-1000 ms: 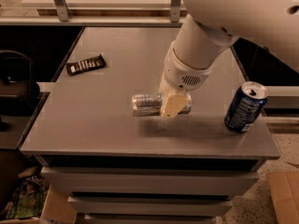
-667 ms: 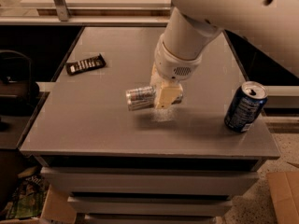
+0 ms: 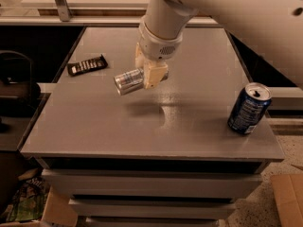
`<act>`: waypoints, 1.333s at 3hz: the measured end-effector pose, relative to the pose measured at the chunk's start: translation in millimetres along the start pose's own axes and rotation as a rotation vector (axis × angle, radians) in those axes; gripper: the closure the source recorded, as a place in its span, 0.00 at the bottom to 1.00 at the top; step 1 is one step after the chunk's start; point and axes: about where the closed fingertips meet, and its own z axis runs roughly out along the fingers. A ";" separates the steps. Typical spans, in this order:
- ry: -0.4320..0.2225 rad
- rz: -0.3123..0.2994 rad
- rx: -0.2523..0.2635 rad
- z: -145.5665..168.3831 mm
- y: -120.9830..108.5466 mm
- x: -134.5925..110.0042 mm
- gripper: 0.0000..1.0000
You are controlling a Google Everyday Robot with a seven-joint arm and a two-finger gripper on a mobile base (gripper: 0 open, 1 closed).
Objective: Move redbull can near rxbar chocolate
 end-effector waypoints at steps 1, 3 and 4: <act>0.007 -0.070 0.005 9.8 -32.5 -7.7 1.00; -0.027 -0.164 0.002 44.1 -82.4 -21.0 1.00; -0.060 -0.220 -0.005 58.2 -94.0 -31.6 1.00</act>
Offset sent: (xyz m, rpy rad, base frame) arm 0.0886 0.0635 -0.0119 -0.0290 -0.0385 0.1511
